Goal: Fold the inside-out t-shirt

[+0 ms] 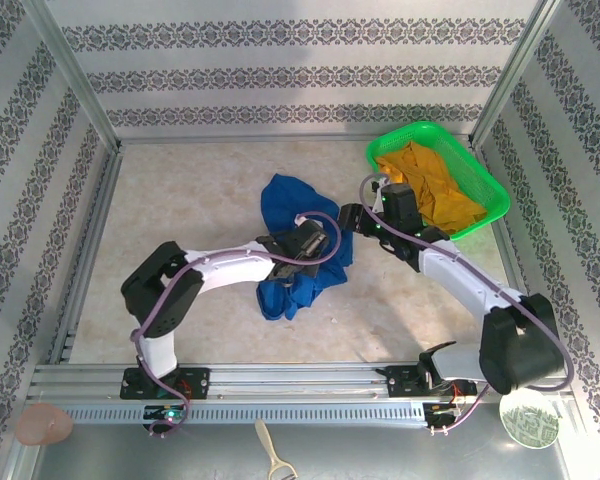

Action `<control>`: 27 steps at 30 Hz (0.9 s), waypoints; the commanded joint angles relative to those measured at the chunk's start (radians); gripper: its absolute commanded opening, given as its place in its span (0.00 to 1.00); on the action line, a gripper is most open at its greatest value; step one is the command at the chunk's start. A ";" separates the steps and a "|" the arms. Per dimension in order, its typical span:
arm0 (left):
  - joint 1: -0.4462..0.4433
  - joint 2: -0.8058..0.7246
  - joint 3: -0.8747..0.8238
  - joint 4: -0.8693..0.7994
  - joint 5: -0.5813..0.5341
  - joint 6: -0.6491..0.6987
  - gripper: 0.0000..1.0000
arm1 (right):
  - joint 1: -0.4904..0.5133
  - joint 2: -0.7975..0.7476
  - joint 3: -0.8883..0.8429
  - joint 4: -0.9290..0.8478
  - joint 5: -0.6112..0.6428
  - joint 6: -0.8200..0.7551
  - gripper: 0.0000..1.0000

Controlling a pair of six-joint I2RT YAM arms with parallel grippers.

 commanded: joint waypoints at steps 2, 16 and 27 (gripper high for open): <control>0.106 -0.289 -0.104 0.051 0.039 -0.012 0.00 | -0.010 -0.030 -0.036 0.024 -0.017 0.020 0.72; 0.631 -0.586 -0.344 0.034 0.451 -0.078 0.83 | 0.171 0.128 -0.034 0.110 -0.008 0.043 0.68; 0.552 -0.454 -0.277 0.008 0.291 -0.020 0.87 | 0.341 0.335 0.116 0.177 -0.030 0.055 0.71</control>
